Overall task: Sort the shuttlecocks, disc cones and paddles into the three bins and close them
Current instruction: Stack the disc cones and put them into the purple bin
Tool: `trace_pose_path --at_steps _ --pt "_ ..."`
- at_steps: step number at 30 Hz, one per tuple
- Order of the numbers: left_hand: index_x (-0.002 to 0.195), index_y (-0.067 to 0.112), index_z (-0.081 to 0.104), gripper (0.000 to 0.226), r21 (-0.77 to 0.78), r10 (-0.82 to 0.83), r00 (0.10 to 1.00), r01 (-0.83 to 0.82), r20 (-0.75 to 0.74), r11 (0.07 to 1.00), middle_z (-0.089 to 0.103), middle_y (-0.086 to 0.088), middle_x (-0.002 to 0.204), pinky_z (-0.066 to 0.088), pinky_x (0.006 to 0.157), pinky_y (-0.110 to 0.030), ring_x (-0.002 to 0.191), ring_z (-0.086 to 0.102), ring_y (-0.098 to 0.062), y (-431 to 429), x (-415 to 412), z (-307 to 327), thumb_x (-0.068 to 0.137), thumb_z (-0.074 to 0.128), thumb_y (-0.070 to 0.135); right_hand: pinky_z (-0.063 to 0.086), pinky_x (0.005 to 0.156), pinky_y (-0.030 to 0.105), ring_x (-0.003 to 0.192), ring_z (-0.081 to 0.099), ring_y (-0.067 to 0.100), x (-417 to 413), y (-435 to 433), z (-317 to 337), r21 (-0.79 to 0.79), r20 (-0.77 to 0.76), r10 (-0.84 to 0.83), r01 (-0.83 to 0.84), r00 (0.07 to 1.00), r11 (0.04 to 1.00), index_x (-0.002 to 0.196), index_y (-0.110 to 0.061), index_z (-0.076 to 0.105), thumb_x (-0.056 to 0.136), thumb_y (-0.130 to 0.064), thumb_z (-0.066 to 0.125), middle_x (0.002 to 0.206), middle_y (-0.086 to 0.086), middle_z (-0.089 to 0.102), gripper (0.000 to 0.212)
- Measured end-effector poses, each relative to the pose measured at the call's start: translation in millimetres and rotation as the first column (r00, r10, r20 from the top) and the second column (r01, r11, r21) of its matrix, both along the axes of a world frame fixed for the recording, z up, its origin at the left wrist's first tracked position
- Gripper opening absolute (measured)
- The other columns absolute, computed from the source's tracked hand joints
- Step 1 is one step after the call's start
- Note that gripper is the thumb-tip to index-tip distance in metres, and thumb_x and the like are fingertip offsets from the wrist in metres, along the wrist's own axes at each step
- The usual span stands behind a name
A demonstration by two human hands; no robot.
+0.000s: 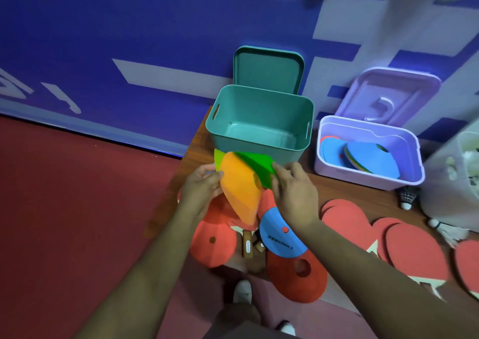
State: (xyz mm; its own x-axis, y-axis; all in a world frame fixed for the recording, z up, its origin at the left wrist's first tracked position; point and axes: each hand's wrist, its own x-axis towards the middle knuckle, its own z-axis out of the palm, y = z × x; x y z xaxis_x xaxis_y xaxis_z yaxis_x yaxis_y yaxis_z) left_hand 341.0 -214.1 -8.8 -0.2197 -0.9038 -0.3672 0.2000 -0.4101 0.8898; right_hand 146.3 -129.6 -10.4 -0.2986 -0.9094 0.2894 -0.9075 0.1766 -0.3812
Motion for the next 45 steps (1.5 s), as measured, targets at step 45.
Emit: trace_pose_path --at_steps 45 --pt "0.106 0.000 0.063 0.021 0.102 -0.390 0.917 0.397 -0.086 0.912 0.074 -0.009 0.094 0.057 0.081 -0.028 0.087 0.070 -0.018 -49 20 -54 0.090 0.051 -0.006 0.039 0.105 0.045 0.126 0.045 0.037 20 70 -139 0.708 0.192 -0.908 0.588 0.373 0.391 0.131 -0.003 0.044 0.069 -0.069 0.069 0.132 0.019 0.051 0.094"
